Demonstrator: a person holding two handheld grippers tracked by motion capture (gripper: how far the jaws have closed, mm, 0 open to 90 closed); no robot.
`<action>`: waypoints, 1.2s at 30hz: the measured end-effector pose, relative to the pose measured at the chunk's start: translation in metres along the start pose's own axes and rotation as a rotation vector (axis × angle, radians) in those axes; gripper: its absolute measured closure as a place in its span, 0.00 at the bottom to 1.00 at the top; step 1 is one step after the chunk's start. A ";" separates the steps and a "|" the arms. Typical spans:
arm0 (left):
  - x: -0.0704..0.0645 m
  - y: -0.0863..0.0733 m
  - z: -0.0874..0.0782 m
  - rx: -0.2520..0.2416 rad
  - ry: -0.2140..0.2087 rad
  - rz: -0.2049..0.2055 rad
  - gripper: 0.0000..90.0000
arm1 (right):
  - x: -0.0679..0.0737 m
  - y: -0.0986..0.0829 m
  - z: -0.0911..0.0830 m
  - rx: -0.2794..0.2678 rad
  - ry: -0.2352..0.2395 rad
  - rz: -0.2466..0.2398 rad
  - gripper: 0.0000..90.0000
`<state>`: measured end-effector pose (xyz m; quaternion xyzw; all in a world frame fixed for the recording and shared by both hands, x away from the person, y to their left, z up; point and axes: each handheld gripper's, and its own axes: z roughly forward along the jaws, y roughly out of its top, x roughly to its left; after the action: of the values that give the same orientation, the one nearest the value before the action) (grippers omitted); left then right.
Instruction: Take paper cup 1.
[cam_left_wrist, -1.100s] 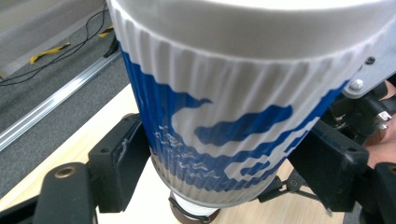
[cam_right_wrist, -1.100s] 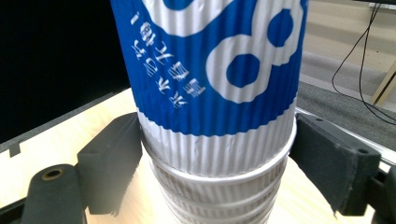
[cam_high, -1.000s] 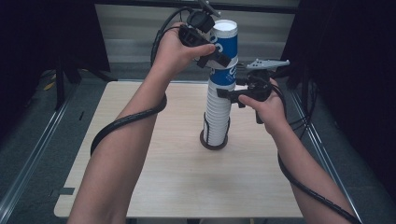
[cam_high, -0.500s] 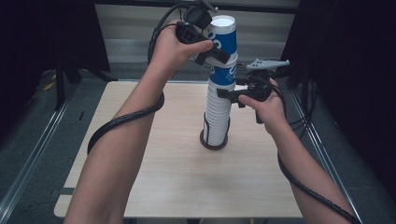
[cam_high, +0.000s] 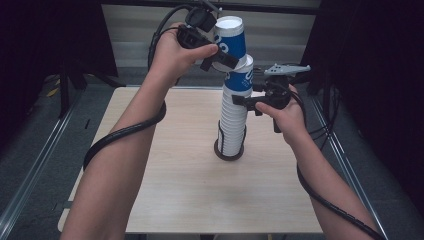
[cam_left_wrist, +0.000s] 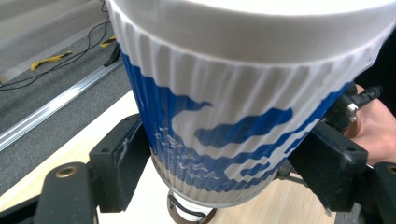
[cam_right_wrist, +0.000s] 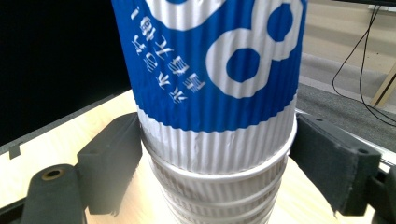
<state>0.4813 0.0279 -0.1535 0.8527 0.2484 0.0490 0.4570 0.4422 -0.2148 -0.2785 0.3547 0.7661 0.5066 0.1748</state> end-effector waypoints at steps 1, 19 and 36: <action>0.001 -0.002 -0.001 -0.004 -0.004 -0.002 0.25 | 0.000 0.000 0.000 -0.002 0.001 0.002 0.19; 0.012 -0.041 -0.025 -0.055 0.004 -0.047 0.25 | 0.001 -0.005 0.000 0.001 -0.009 -0.006 0.20; 0.019 -0.069 -0.021 -0.023 0.019 -0.055 0.25 | 0.004 -0.009 -0.004 -0.011 -0.017 -0.017 0.20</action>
<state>0.4650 0.0846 -0.1997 0.8396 0.2756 0.0475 0.4657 0.4340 -0.2168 -0.2850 0.3518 0.7647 0.5063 0.1875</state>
